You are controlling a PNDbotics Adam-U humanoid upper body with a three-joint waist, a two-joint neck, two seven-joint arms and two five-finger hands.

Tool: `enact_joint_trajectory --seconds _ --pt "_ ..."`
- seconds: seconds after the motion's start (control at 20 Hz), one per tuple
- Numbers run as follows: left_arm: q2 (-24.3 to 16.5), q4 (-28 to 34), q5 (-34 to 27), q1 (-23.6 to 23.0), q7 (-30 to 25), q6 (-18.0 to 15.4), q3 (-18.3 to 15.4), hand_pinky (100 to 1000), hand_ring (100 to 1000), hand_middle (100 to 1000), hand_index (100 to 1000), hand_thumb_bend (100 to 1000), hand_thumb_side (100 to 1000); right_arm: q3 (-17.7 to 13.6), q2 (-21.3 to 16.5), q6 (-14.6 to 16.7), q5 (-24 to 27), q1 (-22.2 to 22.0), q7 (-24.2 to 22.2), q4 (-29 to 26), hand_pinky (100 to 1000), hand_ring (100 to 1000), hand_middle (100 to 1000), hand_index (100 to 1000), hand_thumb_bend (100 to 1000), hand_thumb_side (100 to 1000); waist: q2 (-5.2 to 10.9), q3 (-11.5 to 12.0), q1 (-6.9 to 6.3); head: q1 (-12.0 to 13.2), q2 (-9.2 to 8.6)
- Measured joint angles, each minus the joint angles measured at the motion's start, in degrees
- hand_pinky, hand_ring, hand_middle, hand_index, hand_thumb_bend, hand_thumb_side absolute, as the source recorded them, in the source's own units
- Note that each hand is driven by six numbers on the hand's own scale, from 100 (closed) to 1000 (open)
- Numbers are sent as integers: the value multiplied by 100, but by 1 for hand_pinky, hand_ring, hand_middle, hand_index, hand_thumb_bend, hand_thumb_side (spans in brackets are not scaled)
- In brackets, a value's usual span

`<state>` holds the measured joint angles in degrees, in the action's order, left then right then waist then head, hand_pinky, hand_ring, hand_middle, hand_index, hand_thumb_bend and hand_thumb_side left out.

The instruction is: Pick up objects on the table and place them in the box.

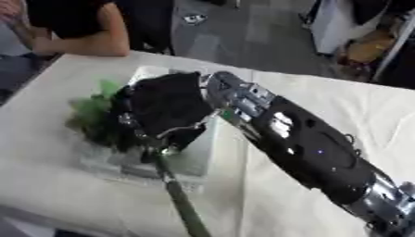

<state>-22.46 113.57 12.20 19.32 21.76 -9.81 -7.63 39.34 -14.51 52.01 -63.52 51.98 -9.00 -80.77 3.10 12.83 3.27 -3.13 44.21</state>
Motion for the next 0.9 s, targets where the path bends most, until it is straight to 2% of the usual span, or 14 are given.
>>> enact_joint_trajectory --seconds 0.05,0.2,0.5,0.55,0.6,0.65,0.7,0.75,0.8,0.9 --pt "0 0 -3 1 -6 -5 4 594 744 835 851 120 818 -2 29 -18 118 -27 -280 78 1000 1000 1000 1000 467 831 0 0 1 0 0" --pt "1 0 -3 1 -13 -13 5 594 744 834 851 118 817 -70 62 -419 602 -68 -722 192 1000 1000 1000 1000 475 903 0 -1 2 0 0" --pt "1 0 16 1 -16 -12 5 594 744 833 852 116 816 -330 63 -1005 1544 -68 -1308 204 1000 1000 1000 1000 471 908 0 -28 2 0 0" --pt "1 0 17 1 -16 -12 5 594 744 833 852 116 814 -372 59 -1068 1664 -68 -1371 202 1000 1000 1000 1000 414 926 0 -31 2 0 0" --pt "1 0 17 1 -16 -12 5 594 744 833 852 116 817 -412 54 -1120 1776 -68 -1423 200 1000 1000 1000 1000 476 875 0 -32 2 0 0" --pt "1 0 18 1 -16 -12 5 594 744 833 852 116 817 -453 38 -1161 1885 -67 -1464 186 1000 1000 1000 1000 477 879 0 -35 2 0 0" --pt "1 0 18 1 -17 -11 5 594 744 833 852 115 817 -502 23 -1196 1984 -66 -1499 156 1000 1000 1000 1000 469 812 0 -42 2 0 0" --pt "1 0 18 1 -17 -11 5 594 744 833 852 115 817 -563 -5 -1218 2072 -59 -1521 118 1000 1000 1000 1000 469 812 0 -53 2 0 0" --pt "1 0 18 1 -17 -10 5 594 744 832 851 115 817 -633 -42 -1225 2145 -35 -1528 75 1000 1000 1000 1000 463 758 0 -64 2 0 0" --pt "1 0 18 1 -17 -10 5 594 744 832 851 115 817 -796 -147 -1219 2236 51 -1522 -45 1000 1000 1000 1000 461 724 0 -74 2 1 0"
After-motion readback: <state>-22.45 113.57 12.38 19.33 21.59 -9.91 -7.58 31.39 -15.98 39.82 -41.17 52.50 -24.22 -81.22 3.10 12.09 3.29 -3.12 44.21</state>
